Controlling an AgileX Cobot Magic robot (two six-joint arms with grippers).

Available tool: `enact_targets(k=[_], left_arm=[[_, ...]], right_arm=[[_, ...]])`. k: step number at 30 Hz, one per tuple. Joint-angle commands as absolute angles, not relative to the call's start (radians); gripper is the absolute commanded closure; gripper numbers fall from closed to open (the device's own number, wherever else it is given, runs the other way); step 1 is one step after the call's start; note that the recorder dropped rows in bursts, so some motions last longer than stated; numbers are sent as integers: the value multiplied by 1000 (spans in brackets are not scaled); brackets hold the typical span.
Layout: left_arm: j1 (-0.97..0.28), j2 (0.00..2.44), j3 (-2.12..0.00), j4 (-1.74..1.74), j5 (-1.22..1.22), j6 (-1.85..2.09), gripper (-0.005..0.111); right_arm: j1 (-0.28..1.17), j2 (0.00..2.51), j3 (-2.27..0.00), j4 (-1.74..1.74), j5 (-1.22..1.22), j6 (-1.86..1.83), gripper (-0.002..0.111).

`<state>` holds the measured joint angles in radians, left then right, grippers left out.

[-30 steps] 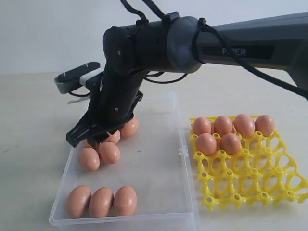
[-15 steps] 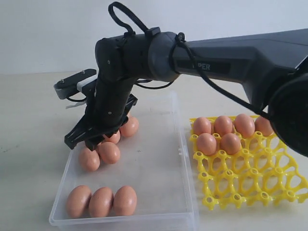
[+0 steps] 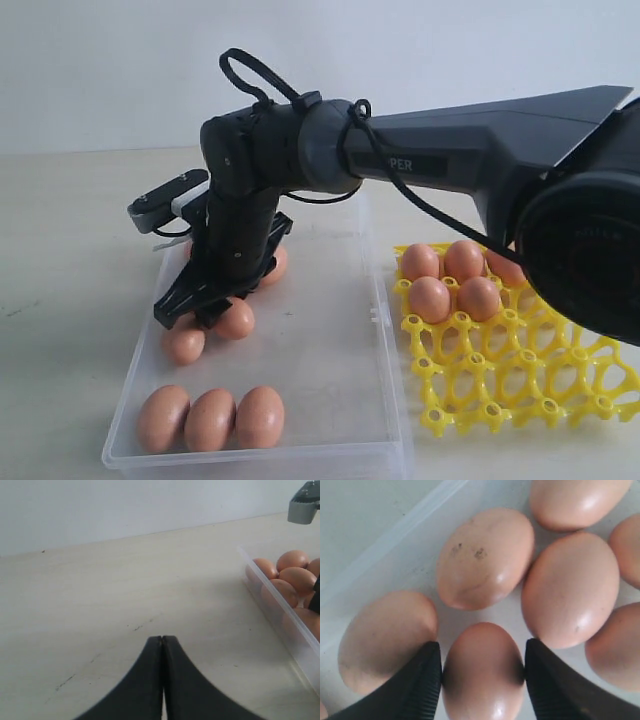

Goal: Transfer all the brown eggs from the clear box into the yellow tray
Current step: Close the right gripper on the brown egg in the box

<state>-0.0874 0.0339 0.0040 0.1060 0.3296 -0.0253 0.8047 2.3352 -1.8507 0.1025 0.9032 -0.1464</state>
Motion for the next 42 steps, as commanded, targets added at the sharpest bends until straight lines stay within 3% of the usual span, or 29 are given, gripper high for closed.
enact_targets(k=[1,13,18,31,42], left_arm=[[-91,35,0,105,316,-30,107],[-91,35,0,105,316,-30,107],[-91,35,0,105,316,-30,107],[-91,35,0,105,316,-30,107],[-91,35,0,105,316,-30,107]], right_arm=[[803,2360,-1854,137,902,-148,59],[803,2375,-1854,162,921,-148,59],[803,2375,-1854,162,921,-148,51],[803,2375,-1854,163,891,-146,58],[803,2375,-1854,165,834,-146,52]])
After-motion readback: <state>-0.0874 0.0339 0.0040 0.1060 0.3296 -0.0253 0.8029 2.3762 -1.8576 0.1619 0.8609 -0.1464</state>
